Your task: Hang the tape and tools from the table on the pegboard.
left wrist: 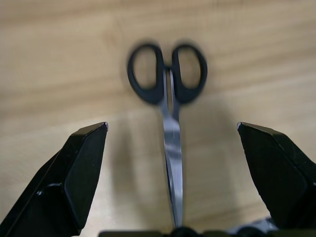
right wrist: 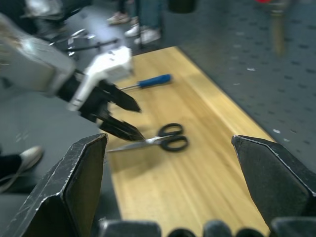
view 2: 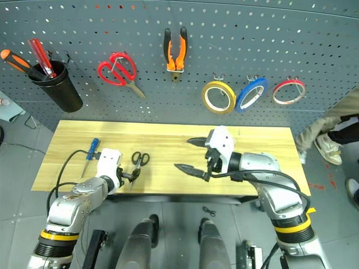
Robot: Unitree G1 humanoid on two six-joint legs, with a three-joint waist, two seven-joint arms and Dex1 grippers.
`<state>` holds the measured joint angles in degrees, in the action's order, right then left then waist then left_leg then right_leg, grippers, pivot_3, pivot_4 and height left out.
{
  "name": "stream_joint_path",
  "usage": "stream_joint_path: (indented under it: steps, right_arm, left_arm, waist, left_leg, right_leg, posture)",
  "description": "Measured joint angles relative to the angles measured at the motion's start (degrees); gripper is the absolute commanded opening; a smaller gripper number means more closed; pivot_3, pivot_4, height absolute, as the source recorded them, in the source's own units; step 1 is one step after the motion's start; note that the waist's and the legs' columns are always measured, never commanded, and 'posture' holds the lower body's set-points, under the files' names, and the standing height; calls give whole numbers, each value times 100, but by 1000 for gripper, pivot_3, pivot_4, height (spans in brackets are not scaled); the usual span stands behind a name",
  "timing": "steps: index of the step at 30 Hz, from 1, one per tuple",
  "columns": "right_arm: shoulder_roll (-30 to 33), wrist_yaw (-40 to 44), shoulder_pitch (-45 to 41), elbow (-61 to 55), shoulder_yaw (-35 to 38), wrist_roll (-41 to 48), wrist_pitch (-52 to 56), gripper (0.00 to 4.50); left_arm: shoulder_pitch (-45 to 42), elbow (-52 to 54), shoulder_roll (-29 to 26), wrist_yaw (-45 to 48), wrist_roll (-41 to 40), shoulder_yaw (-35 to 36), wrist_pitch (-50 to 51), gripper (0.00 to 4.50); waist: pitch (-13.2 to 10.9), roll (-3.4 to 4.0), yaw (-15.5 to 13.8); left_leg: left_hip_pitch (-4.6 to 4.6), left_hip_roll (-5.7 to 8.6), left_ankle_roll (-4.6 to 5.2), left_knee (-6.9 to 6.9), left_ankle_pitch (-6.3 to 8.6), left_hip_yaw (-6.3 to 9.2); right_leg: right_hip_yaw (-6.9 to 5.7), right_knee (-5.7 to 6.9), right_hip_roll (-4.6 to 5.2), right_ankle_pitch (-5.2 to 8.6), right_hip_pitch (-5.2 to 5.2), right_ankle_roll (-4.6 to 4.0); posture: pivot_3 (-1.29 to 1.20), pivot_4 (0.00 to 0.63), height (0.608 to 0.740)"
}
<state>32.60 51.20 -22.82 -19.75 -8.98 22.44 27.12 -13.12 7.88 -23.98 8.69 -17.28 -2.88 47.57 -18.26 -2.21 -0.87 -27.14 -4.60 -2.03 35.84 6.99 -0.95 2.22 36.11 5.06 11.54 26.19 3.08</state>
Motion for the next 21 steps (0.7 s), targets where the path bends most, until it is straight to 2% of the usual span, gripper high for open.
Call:
stream_joint_path:
  steps: [6, 8, 14, 17, 21]
  right_arm:
    - [22, -58, -40, -9, -101, -1, 342, 4470]
    - [35, -69, -46, -50, -105, 8, 361, 4470]
    - [30, -144, -49, -58, -116, 7, 367, 4470]
    - [30, -170, -49, -58, -116, 9, 370, 4500]
    - [30, -186, -48, -75, -115, 12, 408, 4500]
  left_arm:
    - [-183, -459, 14, 109, 327, -87, -126, 4500]
    - [-287, -607, 17, 201, 457, -130, -149, 4500]
    - [-473, -648, 116, 373, 675, -256, -250, 4500]
    - [-471, -628, 116, 381, 794, -253, -215, 3716]
    - [-343, -390, 116, 371, 842, -190, 4, 1849]
  waist:
    - [-129, 2, 15]
    - [-238, 6, 16]
    - [-348, 10, 18]
    - [-367, 16, 22]
    - [-392, 30, 35]
  left_leg:
    - [-3, 1, 5, 1, -3, 0]
    - [-5, 1, 5, 0, -3, 1]
    - [-5, 2, 5, 0, -3, 1]
    - [-5, 1, 5, -1, -3, 1]
    - [-5, 1, 5, -3, -3, 1]
  right_leg:
    - [2, 1, 3, -3, 3, -7]
    - [2, 4, 3, -2, 7, -6]
    - [3, 3, 7, 2, 7, 1]
    - [2, 3, 7, 6, 7, 6]
    - [3, 2, 7, 8, 8, 10]
  posture:
    - [17, 451, 740]
    - [17, 457, 740]
    - [9, 480, 740]
    - [11, 485, 740]
    - [18, 487, 740]
